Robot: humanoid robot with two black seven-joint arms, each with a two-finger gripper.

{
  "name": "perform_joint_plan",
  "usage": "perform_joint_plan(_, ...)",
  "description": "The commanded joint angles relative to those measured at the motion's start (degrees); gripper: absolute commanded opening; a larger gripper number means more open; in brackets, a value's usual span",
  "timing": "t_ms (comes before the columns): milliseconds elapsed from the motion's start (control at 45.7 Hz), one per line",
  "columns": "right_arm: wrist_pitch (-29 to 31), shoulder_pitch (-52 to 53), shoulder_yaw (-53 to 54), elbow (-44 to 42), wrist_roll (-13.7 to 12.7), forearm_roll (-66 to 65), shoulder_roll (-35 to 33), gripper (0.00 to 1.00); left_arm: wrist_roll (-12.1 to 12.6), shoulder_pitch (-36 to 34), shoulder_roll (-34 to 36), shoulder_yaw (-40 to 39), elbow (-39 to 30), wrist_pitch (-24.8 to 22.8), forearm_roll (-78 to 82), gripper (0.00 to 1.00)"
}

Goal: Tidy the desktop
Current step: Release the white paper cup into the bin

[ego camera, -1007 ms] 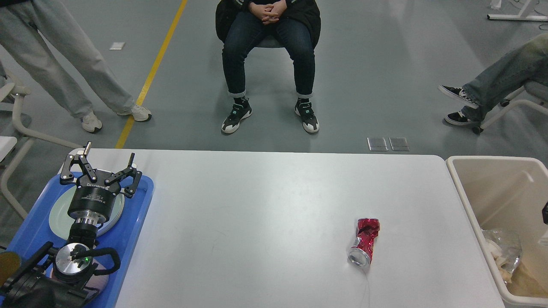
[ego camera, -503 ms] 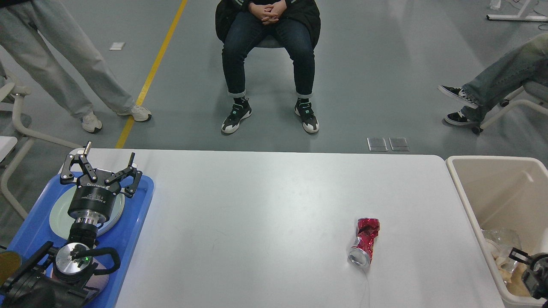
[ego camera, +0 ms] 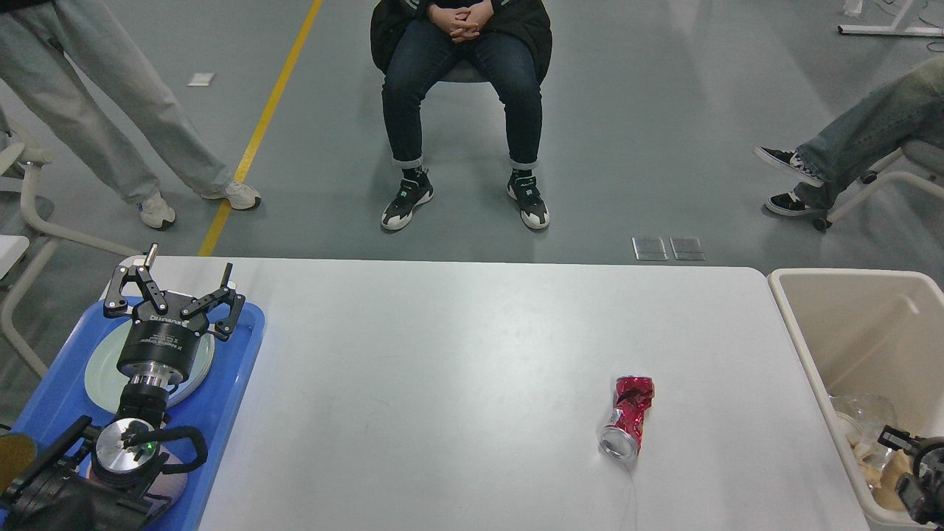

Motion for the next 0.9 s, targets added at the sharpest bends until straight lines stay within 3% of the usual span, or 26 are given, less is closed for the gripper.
perform_joint_plan(0, -0.38, -0.03, 0.04, 0.32, 0.01, 0.00, 0.27, 1.00, 0.00, 0.01, 0.01, 0.00, 0.08, 0.00, 0.00, 0.96)
perform_joint_plan(547, 0.32, 1.81, 0.04, 3.12, -0.08, -0.17, -1.05, 1.00, -0.09, 0.01, 0.01, 0.00, 0.00, 0.00, 0.00, 0.96)
perform_joint_plan(700, 2.08, 13.14, -1.10, 18.31, -0.25, -1.57, -9.65, 1.00, 0.00, 0.01, 0.01, 0.00, 0.00, 0.00, 0.00, 0.96)
perform_joint_plan(875, 3.04, 33.96, -7.16, 40.90, -1.92, -15.45, -16.16, 1.00, 0.00, -0.08, 0.01, 0.00, 0.00, 0.00, 0.00, 0.96)
